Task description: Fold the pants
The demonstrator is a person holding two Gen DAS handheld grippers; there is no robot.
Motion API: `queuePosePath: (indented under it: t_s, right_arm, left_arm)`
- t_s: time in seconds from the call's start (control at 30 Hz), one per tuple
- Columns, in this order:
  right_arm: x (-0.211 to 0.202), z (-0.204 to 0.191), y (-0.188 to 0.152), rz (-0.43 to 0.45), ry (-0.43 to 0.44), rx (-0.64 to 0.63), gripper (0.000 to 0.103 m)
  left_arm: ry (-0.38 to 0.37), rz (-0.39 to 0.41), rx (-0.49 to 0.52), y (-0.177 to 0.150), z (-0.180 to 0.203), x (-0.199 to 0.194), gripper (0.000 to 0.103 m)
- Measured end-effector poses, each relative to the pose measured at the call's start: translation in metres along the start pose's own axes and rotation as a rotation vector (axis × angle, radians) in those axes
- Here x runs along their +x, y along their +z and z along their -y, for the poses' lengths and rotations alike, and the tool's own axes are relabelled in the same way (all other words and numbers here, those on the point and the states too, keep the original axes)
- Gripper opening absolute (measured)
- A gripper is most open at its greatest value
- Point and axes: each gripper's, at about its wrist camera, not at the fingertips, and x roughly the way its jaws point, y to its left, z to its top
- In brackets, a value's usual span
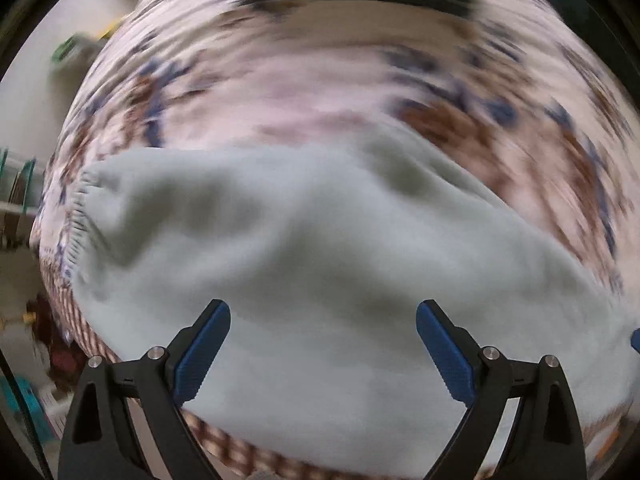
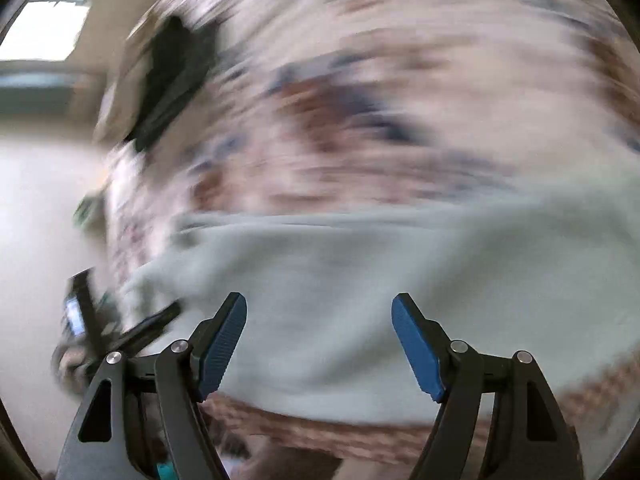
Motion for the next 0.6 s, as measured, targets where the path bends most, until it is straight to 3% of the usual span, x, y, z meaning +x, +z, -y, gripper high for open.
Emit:
queuePosePath:
  t_s: [0.1, 0.23, 0.3, 0.33, 0.37, 0.47, 0.57, 0.6]
  right_arm:
    - [0.075, -0.081, 0.038, -0.128, 0.104, -0.09, 0.078]
    - [0.172, -0.152, 0.078, -0.264, 0.141, -0.18, 0.078]
    - [0.217, -0.177, 0.088, -0.325, 0.11, -0.211, 0.077]
    - [0.236, -0.186, 0.091, -0.363, 0.103, -0.228, 0.066]
    - [0.253, -0.192, 0.091, -0.388, 0.071, -0.239, 0.045]
    - [0.263, -0.201, 0.077, -0.448, 0.05, -0.289, 0.041]
    - [0.258, -0.198, 0.06, -0.56, 0.138, -0.294, 0.038]
    - [0.258, -0.196, 0.057, -0.57, 0.127, -0.315, 0.038]
  left_arm:
    - [0.018, -0.027, -0.067, 0.038, -0.046, 0.02, 0.095]
    - [0.02, -0.065, -0.077, 0.073, -0.076, 0.047, 0.095]
    - [-0.014, -0.087, -0.083, 0.084, -0.085, 0.057, 0.095]
    - [-0.025, -0.095, -0.082, 0.087, -0.087, 0.061, 0.095]
    - [-0.035, -0.102, -0.08, 0.089, -0.089, 0.064, 0.095]
    - [-0.064, -0.12, -0.068, 0.089, -0.091, 0.076, 0.095]
    - [-0.091, -0.131, -0.085, 0.085, -0.094, 0.081, 0.095]
    - [-0.096, -0.131, -0.084, 0.084, -0.094, 0.081, 0.095]
